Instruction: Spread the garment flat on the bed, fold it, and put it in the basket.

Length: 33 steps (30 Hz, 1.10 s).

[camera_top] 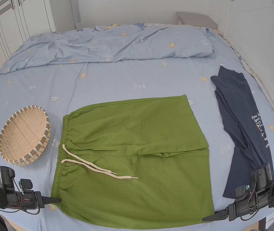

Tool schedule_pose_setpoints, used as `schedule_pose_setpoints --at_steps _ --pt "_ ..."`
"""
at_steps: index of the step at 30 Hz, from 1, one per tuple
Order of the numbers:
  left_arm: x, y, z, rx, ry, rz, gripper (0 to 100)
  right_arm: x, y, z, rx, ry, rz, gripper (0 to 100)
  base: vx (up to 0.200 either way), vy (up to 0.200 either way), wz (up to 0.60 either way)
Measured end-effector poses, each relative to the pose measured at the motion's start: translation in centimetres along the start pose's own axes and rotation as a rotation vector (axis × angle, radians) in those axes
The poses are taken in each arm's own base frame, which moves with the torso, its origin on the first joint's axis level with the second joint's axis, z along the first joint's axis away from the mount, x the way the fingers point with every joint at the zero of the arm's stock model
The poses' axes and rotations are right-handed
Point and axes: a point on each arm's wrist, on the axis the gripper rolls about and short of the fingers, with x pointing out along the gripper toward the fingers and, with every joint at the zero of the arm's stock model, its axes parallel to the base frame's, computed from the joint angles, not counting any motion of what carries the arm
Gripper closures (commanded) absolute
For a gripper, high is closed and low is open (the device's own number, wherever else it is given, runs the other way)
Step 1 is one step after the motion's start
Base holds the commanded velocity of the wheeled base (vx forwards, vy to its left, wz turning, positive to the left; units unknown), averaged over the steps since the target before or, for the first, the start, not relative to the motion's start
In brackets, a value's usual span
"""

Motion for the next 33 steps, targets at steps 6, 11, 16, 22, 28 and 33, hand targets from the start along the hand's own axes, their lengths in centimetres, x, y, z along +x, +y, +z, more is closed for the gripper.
schedule_pose_setpoints --at_steps 6,11,16,22,28,33 --pt "0.0 0.0 0.0 -0.001 0.002 0.000 100 0.8 -0.1 0.1 -0.013 0.023 0.010 0 0.000 0.000 0.00" --pt "0.0 0.0 0.0 -0.005 0.003 0.000 100 1.4 0.0 0.3 -0.034 0.034 0.024 0 0.000 0.000 0.00" --pt "0.0 0.0 0.0 -0.005 0.003 0.001 100 1.8 0.1 0.2 -0.027 0.052 0.046 0 0.000 0.000 0.00" --pt "0.0 0.0 0.0 -0.005 0.003 0.000 100 1.9 0.1 0.3 -0.008 0.059 0.082 100 0.000 0.000 0.00" --pt "0.0 0.1 0.0 -0.005 0.002 0.001 100 1.9 0.0 0.3 0.001 0.057 0.083 100 0.000 0.000 0.00" --pt "0.0 0.1 0.0 -0.011 -0.001 0.003 100 1.8 -0.1 0.2 0.025 0.067 0.076 100 0.000 0.000 0.00"
